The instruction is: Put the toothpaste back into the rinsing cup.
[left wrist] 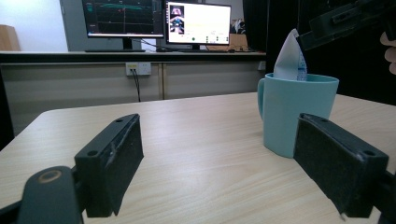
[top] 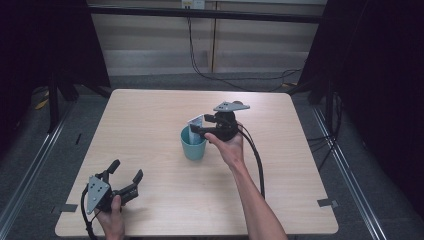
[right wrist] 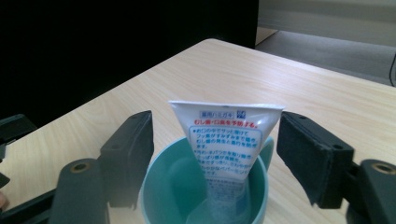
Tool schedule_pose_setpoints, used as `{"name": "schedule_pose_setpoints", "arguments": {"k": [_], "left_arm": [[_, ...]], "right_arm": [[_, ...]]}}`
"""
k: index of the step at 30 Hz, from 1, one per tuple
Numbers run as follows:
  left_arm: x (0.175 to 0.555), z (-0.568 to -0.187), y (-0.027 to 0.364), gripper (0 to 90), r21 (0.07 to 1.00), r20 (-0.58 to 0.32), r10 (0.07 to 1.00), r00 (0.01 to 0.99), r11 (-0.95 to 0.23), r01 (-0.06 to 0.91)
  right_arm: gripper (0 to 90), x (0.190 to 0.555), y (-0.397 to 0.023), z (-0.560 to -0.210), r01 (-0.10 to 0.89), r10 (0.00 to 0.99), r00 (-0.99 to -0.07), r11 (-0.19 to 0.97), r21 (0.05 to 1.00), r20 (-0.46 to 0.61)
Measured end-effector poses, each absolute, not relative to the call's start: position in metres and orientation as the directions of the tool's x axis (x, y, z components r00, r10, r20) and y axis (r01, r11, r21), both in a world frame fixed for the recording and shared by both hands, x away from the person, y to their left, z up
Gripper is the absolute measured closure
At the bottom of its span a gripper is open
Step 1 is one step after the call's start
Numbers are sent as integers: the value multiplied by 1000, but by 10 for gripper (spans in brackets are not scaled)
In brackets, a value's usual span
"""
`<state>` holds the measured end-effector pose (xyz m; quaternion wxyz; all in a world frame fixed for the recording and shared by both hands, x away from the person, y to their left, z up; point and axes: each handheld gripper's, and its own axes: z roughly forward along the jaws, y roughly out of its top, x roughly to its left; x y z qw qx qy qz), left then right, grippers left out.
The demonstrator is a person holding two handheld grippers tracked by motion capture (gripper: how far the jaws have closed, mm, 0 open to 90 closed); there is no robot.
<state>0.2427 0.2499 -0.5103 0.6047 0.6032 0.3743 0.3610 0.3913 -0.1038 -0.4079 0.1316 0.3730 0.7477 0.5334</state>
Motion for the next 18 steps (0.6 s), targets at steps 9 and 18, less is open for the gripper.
{"name": "schedule_pose_setpoints", "arguments": {"k": [9,18], "left_arm": [[243,-510,250,159,1000,-18,888,460,12,15],[243,-510,250,159,1000,-16,888,460,9,17]], "right_arm": [[156,388,-108,-404,420,700,-682,136,897,213],[133,382,-116,-404,412,703,-676,113,904,220]]}}
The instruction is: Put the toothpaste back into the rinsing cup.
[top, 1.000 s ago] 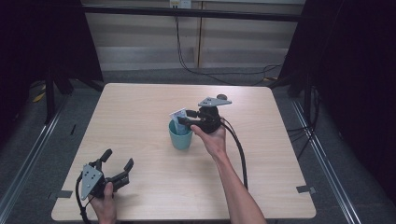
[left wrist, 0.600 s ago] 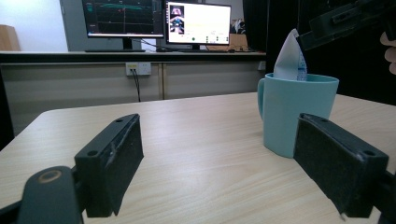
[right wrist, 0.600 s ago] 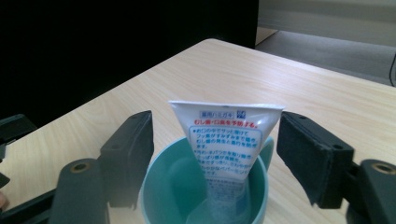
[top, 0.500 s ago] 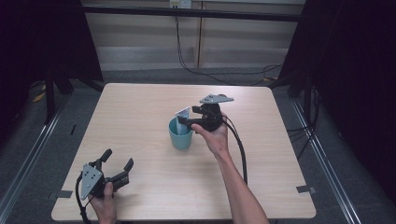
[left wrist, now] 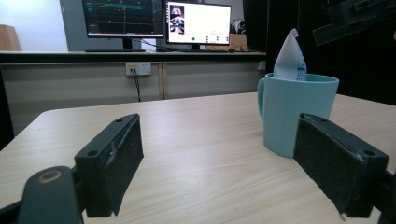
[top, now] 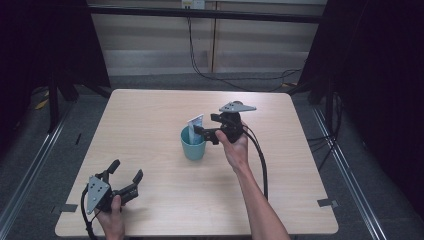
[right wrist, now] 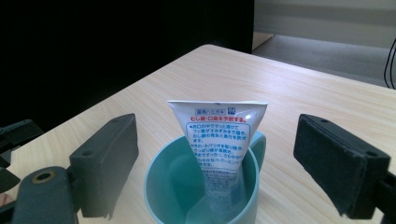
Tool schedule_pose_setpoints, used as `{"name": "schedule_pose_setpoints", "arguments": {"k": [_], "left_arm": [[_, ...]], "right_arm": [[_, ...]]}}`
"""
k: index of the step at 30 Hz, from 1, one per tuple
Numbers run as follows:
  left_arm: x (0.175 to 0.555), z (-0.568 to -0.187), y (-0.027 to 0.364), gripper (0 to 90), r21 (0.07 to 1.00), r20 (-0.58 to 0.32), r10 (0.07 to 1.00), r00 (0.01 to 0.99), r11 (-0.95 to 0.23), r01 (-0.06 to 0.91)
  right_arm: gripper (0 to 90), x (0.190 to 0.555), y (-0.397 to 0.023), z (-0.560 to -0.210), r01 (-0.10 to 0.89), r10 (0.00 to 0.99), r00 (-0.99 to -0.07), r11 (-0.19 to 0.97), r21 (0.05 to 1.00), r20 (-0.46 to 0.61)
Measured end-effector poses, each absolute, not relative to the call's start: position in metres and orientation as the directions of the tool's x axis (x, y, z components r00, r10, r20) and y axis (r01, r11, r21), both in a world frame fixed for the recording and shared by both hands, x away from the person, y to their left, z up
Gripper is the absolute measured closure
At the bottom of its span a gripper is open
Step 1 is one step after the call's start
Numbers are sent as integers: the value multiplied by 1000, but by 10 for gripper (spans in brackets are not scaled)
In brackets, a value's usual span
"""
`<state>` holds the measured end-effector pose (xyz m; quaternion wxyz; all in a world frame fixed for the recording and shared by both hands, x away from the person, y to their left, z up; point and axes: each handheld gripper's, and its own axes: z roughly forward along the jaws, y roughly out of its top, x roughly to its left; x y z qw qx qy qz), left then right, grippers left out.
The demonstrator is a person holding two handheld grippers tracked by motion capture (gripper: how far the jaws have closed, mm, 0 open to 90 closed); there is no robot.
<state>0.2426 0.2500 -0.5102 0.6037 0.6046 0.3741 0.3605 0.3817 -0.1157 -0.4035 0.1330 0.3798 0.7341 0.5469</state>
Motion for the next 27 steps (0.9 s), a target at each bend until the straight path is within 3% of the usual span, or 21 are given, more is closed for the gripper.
{"name": "schedule_pose_setpoints", "arguments": {"k": [27], "left_arm": [[242,-510,250,159,1000,-13,888,459,5,17]], "right_arm": [[143,340,-165,-409,327,788,-598,72,942,148]]}}
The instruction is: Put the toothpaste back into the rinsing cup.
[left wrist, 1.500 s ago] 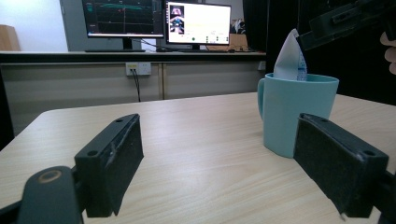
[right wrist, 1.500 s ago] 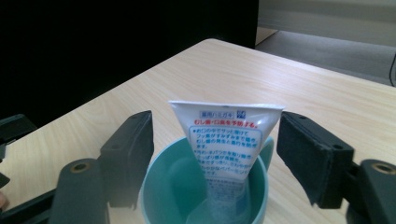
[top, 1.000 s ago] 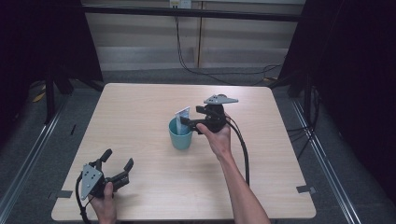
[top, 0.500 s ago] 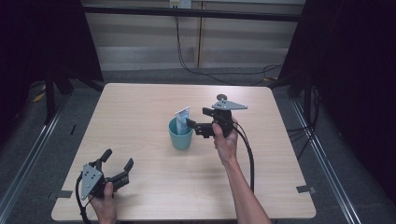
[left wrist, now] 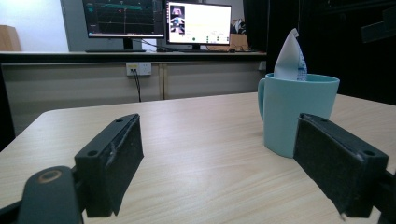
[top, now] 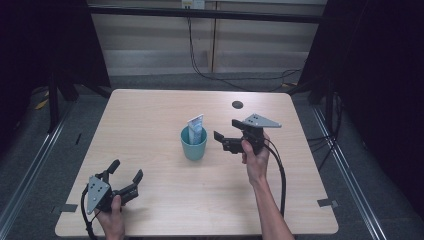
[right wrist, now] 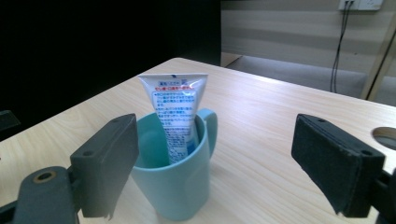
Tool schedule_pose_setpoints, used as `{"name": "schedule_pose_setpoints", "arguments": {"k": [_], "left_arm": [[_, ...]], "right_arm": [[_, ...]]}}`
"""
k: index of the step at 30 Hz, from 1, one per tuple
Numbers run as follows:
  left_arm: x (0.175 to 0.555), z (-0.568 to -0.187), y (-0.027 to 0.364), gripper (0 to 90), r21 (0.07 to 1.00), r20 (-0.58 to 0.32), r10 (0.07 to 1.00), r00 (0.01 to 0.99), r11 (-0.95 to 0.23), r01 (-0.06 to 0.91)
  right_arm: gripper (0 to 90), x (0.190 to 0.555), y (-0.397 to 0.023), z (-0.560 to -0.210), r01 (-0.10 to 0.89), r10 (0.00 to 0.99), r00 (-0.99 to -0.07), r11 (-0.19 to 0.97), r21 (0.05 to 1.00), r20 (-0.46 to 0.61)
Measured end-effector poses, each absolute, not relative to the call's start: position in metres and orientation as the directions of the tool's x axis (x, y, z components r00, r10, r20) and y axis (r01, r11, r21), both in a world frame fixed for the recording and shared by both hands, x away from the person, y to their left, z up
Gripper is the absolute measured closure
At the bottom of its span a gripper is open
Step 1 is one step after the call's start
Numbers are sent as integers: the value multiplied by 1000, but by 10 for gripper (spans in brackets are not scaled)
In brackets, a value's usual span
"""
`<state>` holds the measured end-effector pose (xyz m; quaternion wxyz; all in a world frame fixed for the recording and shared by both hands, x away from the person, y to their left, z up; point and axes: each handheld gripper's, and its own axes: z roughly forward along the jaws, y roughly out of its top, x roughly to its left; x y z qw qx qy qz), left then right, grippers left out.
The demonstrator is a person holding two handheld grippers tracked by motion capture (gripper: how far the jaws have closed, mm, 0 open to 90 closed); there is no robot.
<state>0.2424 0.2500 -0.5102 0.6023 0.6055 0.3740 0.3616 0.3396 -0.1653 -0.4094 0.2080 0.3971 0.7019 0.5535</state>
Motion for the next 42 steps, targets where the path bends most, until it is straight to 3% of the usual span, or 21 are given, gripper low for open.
{"name": "schedule_pose_setpoints", "arguments": {"k": [14,25,34,42], "left_arm": [[242,-510,250,159,1000,-12,888,459,4,18],[242,-510,250,159,1000,-15,888,460,8,17],[242,-510,250,159,1000,-15,889,458,8,17],[242,-510,250,159,1000,-11,889,458,3,19]], "right_arm": [[142,314,-197,-429,302,859,-504,75,950,92],[146,291,-228,-445,272,914,-393,12,962,100],[149,271,-236,-471,233,948,-318,67,970,12],[149,255,-242,-497,219,959,-281,28,975,35]]}}
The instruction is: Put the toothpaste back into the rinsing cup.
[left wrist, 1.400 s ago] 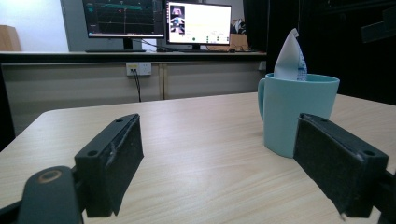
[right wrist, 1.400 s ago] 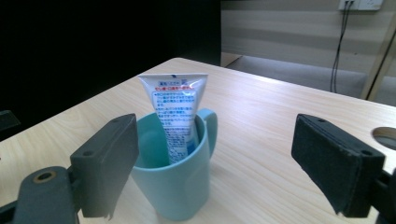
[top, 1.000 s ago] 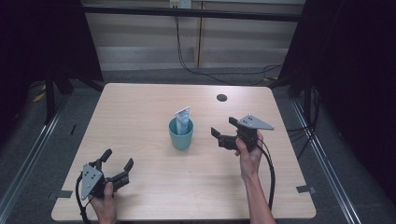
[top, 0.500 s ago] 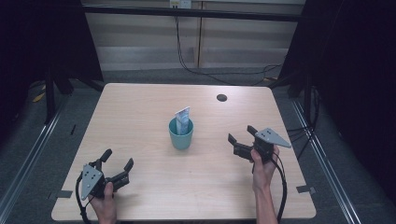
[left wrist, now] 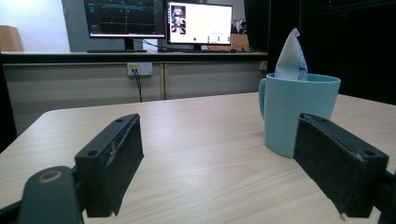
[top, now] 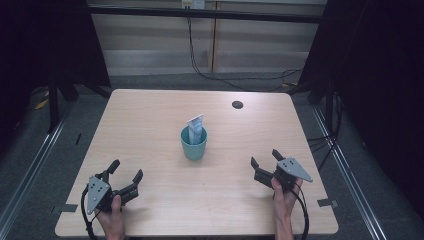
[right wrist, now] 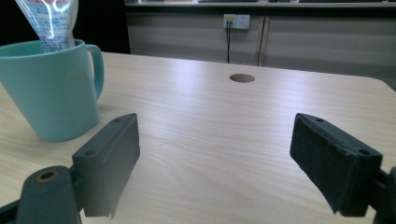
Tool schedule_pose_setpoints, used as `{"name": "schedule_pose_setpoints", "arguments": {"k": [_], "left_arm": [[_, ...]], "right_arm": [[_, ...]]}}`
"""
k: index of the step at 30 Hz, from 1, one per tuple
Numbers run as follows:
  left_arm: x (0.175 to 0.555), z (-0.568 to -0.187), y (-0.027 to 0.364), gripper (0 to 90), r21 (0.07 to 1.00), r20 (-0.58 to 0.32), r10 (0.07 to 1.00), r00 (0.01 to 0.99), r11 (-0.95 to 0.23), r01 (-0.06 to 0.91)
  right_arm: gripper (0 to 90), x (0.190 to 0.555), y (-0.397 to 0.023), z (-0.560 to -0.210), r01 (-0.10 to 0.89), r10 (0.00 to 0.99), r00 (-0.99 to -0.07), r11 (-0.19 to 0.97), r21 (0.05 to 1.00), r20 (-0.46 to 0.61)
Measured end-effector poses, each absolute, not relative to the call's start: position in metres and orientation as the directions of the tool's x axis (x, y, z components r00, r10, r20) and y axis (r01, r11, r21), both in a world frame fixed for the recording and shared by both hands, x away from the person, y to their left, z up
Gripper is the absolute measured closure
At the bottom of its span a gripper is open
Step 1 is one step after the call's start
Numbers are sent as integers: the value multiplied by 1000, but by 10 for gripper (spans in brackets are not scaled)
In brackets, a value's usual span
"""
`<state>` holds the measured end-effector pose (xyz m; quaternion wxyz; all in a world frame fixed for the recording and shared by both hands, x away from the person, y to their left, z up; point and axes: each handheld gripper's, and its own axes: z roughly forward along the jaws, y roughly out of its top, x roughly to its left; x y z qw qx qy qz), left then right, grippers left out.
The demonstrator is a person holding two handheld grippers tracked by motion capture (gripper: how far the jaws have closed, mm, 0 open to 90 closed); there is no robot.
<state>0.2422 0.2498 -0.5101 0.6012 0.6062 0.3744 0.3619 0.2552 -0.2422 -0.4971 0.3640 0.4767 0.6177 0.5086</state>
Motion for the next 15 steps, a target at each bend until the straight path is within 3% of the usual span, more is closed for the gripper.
{"name": "schedule_pose_setpoints", "arguments": {"k": [11,15], "left_arm": [[242,-510,249,160,1000,-16,890,456,9,17],[242,-510,250,158,1000,-11,891,455,3,17]], "right_arm": [[131,249,-244,-508,161,952,-305,13,987,37],[131,244,-241,-509,114,966,-260,28,993,3]]}}
